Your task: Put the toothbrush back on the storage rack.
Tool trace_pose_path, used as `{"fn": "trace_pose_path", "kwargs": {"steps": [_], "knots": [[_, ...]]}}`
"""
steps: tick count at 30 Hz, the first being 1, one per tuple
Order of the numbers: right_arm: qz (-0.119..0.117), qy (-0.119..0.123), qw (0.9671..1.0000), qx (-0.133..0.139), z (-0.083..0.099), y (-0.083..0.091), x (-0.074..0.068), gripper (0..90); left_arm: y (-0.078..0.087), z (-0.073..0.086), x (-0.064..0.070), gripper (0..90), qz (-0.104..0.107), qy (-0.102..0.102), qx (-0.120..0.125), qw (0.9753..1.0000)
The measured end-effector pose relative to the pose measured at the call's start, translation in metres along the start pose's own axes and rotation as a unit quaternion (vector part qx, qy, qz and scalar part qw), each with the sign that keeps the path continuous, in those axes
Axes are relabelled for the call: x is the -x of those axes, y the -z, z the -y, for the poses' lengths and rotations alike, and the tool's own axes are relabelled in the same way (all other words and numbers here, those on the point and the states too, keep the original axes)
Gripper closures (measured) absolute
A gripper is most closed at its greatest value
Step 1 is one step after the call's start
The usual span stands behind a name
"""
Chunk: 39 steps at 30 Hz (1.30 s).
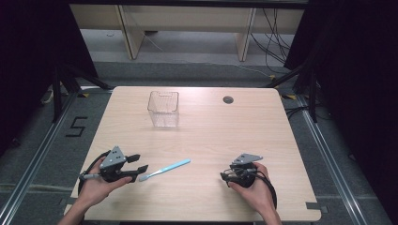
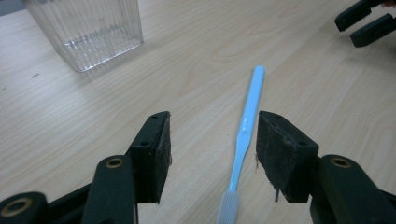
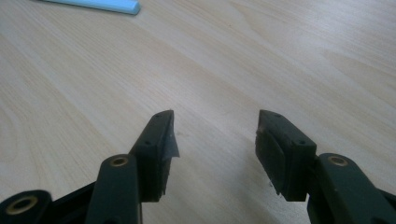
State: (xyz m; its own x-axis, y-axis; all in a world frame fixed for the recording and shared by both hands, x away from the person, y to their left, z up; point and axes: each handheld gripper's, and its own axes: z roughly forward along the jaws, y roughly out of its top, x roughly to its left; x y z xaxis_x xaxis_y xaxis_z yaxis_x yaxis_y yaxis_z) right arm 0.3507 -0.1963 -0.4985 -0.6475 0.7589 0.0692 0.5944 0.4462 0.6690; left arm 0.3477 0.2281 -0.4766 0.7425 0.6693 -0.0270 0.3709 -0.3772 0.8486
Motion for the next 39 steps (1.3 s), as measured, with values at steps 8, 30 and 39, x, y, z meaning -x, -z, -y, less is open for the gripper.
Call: {"fn": "trace_pose_path", "kwargs": {"steps": [8, 30, 39], "knots": [[-0.005, -0.002, 1.0, -0.007, -0.002, 0.001, -0.002, 47.4, -0.017, -0.022, 0.008, 47.0, 0.018, -0.032, -0.052, 0.998], [0.001, 0.028, 0.9996, -0.005, -0.004, 0.005, 0.0, 46.2, -0.074, -0.06, 0.021, 54.9, 0.08, -0.158, -0.29, 0.9405], [-0.001, 0.018, 0.9998, -0.011, -0.005, 0.007, -0.002, 46.0, -0.088, -0.071, 0.016, 56.6, 0.092, -0.114, -0.356, 0.9229]]}}
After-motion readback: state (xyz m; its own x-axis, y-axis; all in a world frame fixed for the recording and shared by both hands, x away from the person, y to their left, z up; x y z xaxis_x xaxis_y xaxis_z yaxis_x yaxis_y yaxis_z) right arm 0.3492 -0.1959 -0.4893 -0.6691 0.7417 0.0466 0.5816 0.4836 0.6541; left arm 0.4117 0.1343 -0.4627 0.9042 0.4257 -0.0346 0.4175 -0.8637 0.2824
